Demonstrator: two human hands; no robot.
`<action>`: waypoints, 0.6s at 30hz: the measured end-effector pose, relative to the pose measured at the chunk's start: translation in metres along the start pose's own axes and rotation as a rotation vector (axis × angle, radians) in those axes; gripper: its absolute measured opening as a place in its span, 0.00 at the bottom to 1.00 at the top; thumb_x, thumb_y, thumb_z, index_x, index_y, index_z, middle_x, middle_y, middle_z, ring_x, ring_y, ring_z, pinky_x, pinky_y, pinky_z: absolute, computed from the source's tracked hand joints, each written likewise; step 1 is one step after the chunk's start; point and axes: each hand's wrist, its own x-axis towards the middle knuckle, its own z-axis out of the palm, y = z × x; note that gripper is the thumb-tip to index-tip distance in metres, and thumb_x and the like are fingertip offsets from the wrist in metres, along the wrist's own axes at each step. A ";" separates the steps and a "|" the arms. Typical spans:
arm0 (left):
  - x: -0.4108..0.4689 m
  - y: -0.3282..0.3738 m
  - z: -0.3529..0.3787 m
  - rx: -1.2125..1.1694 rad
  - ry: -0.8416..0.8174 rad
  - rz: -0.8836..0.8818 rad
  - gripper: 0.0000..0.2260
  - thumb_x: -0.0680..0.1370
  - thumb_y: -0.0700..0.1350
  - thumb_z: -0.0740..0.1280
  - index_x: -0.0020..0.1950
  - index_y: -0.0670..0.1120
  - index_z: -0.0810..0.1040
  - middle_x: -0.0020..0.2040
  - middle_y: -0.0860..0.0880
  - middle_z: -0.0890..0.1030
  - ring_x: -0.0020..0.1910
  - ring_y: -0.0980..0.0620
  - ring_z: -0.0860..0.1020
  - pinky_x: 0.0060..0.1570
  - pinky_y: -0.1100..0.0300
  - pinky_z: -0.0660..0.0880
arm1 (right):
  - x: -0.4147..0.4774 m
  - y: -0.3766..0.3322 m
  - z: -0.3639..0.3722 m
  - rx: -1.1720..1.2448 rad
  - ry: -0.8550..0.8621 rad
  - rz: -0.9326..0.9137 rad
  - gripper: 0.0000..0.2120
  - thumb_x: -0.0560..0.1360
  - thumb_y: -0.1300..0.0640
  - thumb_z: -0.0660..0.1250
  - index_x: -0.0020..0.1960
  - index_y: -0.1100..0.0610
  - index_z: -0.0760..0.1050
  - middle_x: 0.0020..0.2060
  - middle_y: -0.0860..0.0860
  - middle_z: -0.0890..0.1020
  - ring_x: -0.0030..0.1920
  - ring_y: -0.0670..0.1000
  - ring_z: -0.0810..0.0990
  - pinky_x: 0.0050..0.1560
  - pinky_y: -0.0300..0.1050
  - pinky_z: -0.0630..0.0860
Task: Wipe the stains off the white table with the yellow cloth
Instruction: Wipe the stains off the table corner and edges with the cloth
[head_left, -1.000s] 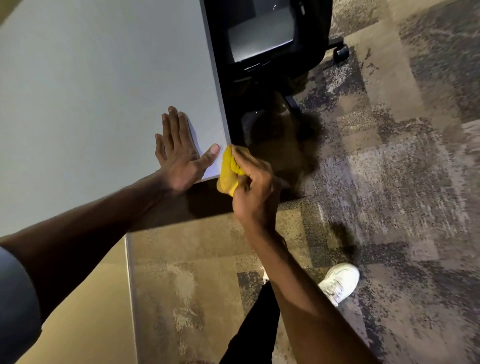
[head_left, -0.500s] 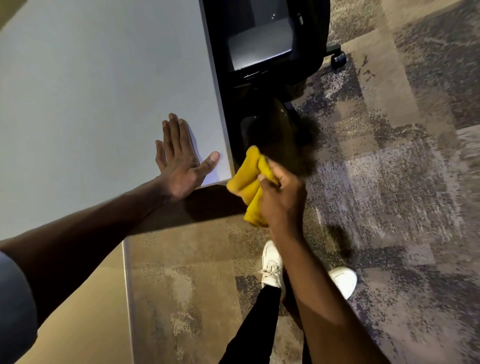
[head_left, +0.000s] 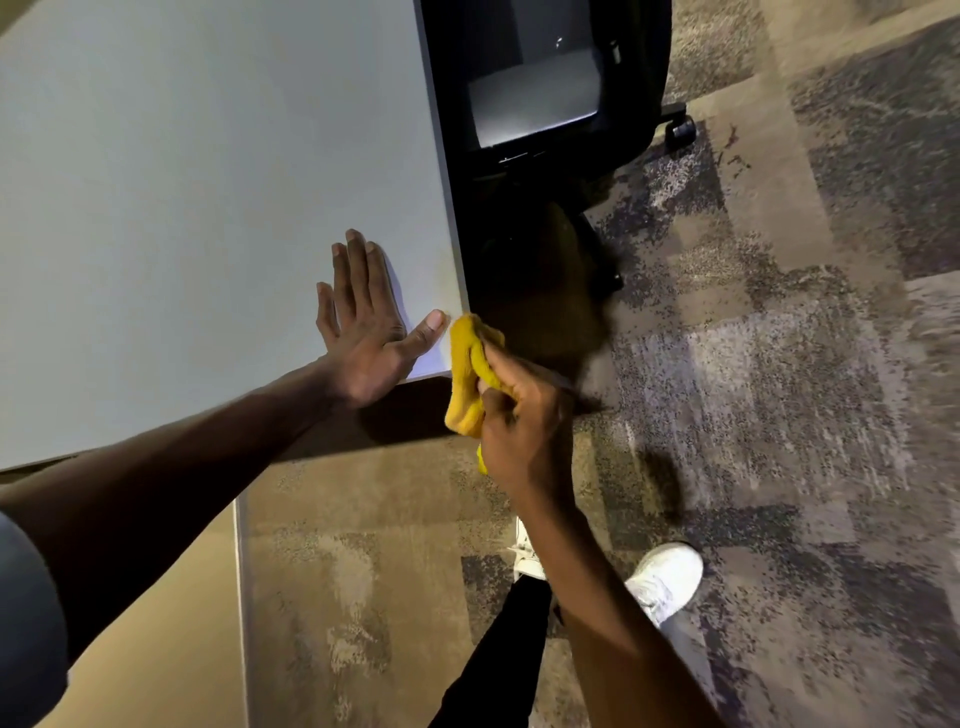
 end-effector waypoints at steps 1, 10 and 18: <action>0.000 0.001 -0.001 -0.002 -0.003 -0.003 0.52 0.75 0.76 0.44 0.85 0.43 0.28 0.85 0.46 0.25 0.84 0.45 0.25 0.82 0.39 0.29 | -0.001 0.001 0.002 0.020 0.007 0.034 0.23 0.80 0.71 0.64 0.71 0.56 0.80 0.64 0.53 0.86 0.65 0.52 0.84 0.65 0.44 0.81; 0.000 0.001 -0.004 -0.015 -0.044 -0.005 0.50 0.78 0.72 0.48 0.84 0.44 0.26 0.84 0.47 0.23 0.83 0.47 0.23 0.82 0.40 0.28 | 0.089 -0.027 0.024 -0.055 0.016 -0.002 0.19 0.82 0.67 0.65 0.71 0.59 0.79 0.65 0.55 0.85 0.66 0.55 0.84 0.64 0.42 0.79; 0.002 -0.005 0.002 -0.013 -0.030 0.022 0.52 0.75 0.77 0.42 0.84 0.44 0.26 0.84 0.47 0.23 0.83 0.46 0.23 0.81 0.40 0.27 | 0.002 -0.003 0.009 -0.050 0.033 0.151 0.20 0.82 0.67 0.65 0.70 0.55 0.80 0.66 0.52 0.84 0.68 0.50 0.82 0.63 0.26 0.73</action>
